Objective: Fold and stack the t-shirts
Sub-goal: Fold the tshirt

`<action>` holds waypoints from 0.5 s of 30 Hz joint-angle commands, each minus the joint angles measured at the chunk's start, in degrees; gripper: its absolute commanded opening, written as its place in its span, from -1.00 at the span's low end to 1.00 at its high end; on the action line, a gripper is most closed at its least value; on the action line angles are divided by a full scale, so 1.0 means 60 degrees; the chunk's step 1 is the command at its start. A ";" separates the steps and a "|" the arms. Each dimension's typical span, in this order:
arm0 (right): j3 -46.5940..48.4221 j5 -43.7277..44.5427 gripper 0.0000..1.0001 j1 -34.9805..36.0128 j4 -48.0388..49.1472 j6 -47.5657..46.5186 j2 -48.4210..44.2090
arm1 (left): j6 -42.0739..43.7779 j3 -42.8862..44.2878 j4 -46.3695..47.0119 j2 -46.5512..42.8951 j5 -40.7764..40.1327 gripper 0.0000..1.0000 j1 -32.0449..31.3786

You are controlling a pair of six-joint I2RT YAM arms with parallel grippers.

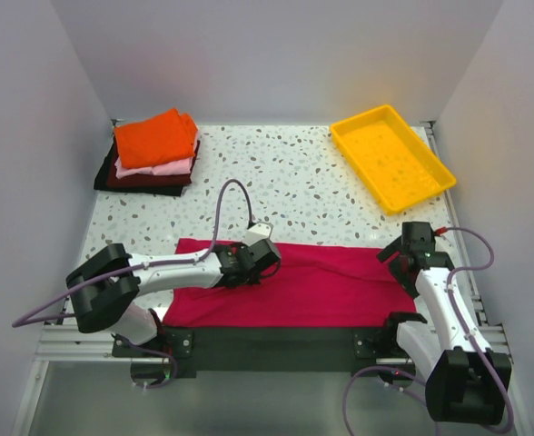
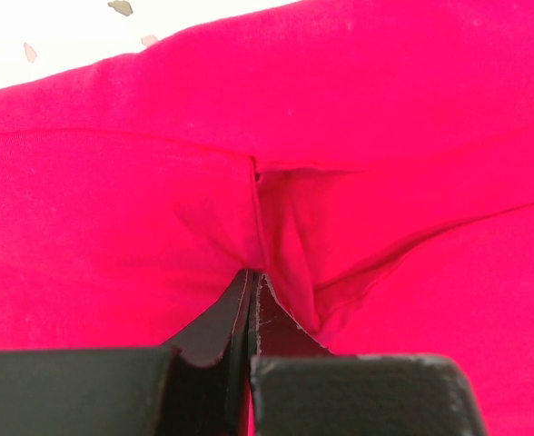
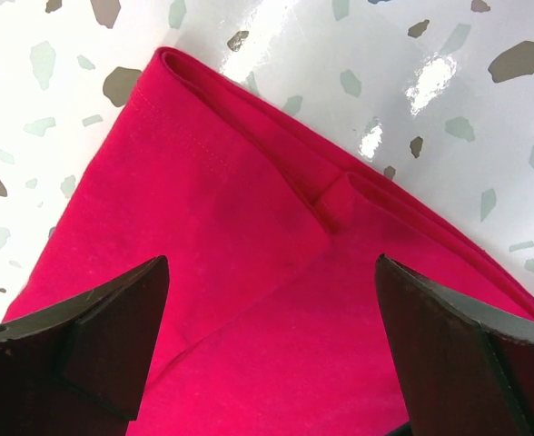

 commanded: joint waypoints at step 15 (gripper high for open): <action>-0.0027 0.0598 0.97 -0.0071 0.0209 0.0221 0.0249 | 0.0755 -0.0051 -0.0576 -0.1636 0.2175 -1.00 -0.0049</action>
